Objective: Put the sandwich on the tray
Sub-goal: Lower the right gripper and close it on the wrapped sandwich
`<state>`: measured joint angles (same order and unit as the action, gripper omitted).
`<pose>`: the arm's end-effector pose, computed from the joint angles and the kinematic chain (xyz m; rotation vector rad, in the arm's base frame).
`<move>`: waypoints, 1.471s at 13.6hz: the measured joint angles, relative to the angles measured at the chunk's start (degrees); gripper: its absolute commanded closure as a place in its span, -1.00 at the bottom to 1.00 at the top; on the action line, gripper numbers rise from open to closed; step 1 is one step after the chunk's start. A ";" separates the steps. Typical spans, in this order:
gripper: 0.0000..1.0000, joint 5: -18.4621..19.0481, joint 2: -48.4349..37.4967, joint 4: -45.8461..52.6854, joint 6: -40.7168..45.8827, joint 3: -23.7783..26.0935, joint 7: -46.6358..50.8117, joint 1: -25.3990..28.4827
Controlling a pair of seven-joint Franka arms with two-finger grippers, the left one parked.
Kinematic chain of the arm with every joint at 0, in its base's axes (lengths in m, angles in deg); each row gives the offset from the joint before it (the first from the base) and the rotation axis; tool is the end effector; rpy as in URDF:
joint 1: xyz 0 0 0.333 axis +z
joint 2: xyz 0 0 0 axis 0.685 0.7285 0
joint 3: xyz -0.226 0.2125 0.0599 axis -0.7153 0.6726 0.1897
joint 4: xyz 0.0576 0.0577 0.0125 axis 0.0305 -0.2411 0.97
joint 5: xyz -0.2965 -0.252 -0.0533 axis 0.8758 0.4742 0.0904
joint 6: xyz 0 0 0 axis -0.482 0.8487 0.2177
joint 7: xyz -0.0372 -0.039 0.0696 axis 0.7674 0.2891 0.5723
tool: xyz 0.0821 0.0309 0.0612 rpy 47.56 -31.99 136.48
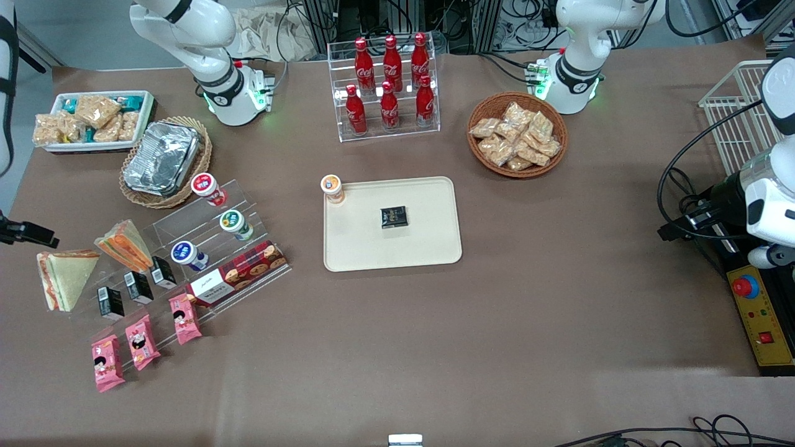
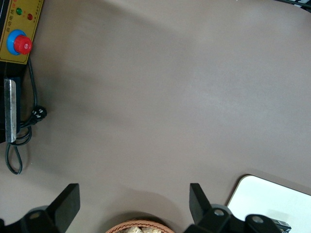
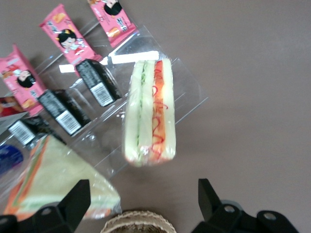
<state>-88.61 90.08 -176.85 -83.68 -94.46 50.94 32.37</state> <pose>0.5598 -0.2452 0.4370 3.0765 -0.2529 -0.0349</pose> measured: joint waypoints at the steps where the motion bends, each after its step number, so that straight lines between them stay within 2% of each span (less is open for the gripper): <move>1: -0.97 -0.01 1.10 0.01 -0.38 0.01 1.35 0.00; 6: -0.97 -0.02 4.36 0.02 -2.50 0.01 2.79 -0.78; 7: -0.90 -0.03 4.63 0.02 -2.75 0.01 2.79 -0.96; 10: -0.41 -0.53 5.47 0.02 -3.38 0.06 2.79 -1.01; 12: -0.34 -0.97 6.03 0.00 -3.40 0.13 2.80 -1.01; 15: 0.51 -2.15 6.83 0.00 -3.62 0.29 2.80 -0.99; 17: 0.88 -2.33 6.86 0.02 -3.68 0.49 2.80 -0.88; 19: 1.00 -2.33 6.89 0.02 -3.74 0.66 2.80 -0.57; 20: 1.00 -2.33 6.90 0.02 -3.84 0.70 2.80 -0.30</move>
<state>-90.95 96.98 -176.83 -87.52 -93.76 53.73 32.07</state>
